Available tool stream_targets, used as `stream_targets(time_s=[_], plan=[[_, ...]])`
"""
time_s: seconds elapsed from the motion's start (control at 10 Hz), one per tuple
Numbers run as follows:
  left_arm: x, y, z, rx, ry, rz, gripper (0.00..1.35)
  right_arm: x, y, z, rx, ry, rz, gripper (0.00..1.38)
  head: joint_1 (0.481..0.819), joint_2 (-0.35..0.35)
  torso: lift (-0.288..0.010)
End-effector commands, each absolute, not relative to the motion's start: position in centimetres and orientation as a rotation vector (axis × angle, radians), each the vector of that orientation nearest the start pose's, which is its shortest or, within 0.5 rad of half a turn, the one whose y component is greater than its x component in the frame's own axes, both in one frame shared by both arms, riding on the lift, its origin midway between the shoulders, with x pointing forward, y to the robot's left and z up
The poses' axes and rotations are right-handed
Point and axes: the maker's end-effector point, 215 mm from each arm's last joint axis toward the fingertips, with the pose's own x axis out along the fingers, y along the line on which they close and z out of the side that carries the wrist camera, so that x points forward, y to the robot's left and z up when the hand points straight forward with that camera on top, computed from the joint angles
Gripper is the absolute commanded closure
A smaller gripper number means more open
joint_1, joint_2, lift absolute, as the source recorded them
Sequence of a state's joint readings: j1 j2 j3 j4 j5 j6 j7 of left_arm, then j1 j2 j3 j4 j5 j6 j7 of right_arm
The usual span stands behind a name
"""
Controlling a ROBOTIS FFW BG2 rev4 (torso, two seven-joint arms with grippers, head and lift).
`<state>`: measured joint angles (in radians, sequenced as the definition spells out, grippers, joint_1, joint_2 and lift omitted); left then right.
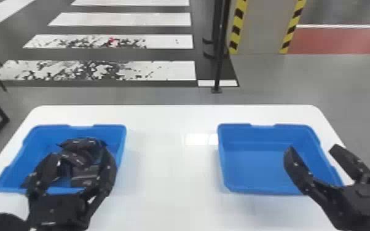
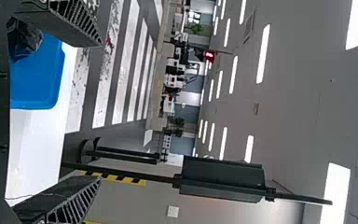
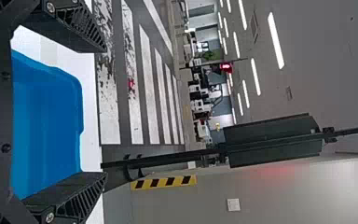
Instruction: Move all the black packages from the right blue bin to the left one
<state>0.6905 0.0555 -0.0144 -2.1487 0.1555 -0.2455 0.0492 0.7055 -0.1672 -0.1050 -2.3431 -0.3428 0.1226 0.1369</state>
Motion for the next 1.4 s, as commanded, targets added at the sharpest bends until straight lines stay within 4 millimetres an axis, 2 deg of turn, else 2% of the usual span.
stream_targets(time_s=[0.0, 1.3], plan=[[38.77, 24.22, -28.74, -0.123, -0.130, 0.030, 0.00, 39.38, -23.18, -28.31, 0.153, 0.043, 0.193, 0.09, 0.695, 0.014, -0.132], [38.55, 24.36, -28.37, -0.131, -0.144, 0.033, 0.00, 39.42, -23.14, -28.69, 0.160, 0.055, 0.193, 0.09, 0.695, 0.019, -0.132]])
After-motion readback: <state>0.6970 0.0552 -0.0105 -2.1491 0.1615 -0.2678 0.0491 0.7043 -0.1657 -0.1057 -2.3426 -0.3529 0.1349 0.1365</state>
